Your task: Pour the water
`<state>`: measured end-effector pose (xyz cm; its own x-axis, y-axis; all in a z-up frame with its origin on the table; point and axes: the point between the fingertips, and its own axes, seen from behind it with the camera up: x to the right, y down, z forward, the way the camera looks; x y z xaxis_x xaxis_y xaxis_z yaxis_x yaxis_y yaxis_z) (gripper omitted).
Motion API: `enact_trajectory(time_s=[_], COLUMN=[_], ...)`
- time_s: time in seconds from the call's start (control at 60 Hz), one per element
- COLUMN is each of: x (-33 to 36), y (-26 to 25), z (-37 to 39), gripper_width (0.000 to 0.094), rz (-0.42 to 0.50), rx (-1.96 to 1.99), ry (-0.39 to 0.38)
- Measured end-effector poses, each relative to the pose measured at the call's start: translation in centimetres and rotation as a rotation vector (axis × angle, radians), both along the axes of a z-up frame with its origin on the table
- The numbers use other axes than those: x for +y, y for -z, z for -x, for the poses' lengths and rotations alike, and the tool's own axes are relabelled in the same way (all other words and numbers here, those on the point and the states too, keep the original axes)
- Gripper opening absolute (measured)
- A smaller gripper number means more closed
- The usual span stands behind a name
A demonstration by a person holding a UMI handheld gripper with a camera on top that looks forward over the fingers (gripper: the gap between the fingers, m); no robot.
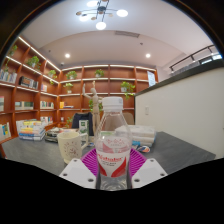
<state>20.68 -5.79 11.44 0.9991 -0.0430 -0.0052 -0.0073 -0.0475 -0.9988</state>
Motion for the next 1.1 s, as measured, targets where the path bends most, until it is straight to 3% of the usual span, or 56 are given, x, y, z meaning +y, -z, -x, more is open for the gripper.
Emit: enact_trajectory(time_s=[0.217,0.483,0.783,1.1], x=[0.8,6.5,13.0,15.0], y=[-0.3,-4.2,-7.6,-10.2], z=[-0.1,-2.1,2.5,6.4], gripper_width=[0.0381,0.0380,0.0383,0.0384], rz=[0.034,0.087,0.015,-0.090], rx=[-0.110,-0.770,-1.546,-2.215], ry=[0.004,0.055,0.025,0.037])
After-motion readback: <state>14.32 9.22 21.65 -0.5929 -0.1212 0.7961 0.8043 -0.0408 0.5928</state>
